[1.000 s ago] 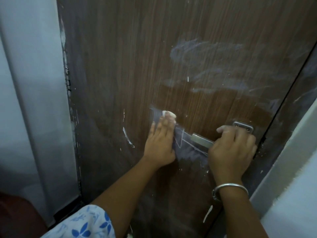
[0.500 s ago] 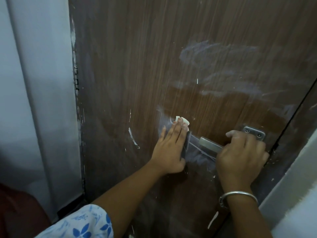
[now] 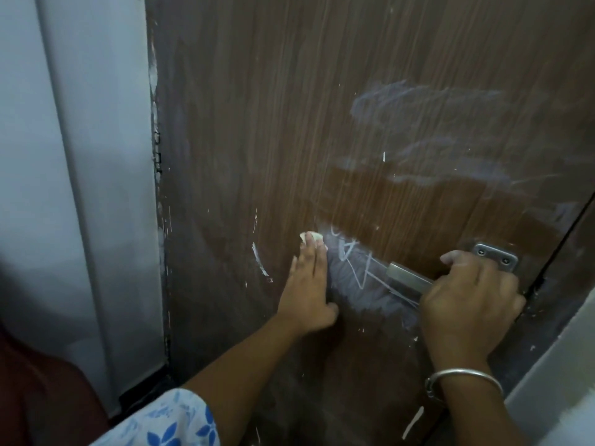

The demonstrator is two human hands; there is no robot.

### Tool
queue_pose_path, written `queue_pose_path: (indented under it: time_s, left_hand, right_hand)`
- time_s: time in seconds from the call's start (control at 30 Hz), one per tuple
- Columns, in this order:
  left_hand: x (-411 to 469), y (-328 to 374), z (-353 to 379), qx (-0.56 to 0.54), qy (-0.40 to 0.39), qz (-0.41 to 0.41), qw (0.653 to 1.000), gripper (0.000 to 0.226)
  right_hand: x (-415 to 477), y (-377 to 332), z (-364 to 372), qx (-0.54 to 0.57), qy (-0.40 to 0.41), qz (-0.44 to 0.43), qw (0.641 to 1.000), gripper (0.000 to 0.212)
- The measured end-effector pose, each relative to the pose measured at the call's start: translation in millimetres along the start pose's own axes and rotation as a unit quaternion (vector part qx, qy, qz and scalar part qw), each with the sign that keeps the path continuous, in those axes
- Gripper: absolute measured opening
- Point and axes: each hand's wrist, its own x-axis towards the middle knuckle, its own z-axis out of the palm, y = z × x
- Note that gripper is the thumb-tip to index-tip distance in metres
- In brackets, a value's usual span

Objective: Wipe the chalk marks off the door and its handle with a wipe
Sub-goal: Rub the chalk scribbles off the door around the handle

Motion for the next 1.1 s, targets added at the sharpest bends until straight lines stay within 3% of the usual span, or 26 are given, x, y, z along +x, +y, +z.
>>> queue_pose_path:
  time_s: [0.1, 0.33, 0.57, 0.8, 1.0, 1.1]
  left_hand:
    - [-5, 2, 7, 0.017, -0.013, 0.018, 1.0, 0.114]
    - [30, 18, -21, -0.043, 0.076, 0.005, 0.996, 0.111]
    - [3, 17, 11, 0.02, 0.017, 0.113, 0.993, 0.114]
    - [24, 22, -5, -0.063, 0.091, -0.046, 0.993, 0.111]
    - [-6, 27, 22, 0.038, 0.008, 0.11, 0.993, 0.114]
    - [-5, 19, 18, 0.076, 0.001, 0.129, 0.989, 0.111]
  right_hand:
    - [-1, 0, 0, 0.0, 0.0, -0.011, 1.0, 0.019]
    - [0, 0, -1, 0.003, -0.002, -0.009, 1.0, 0.02]
    - [0, 0, -2, 0.001, 0.003, -0.008, 1.0, 0.018]
    - [0, 1, -2, 0.004, 0.003, -0.016, 1.0, 0.017]
    - [-1, 1, -1, -0.002, 0.007, -0.011, 1.0, 0.017]
    - [0, 1, -1, -0.001, 0.005, -0.015, 1.0, 0.017]
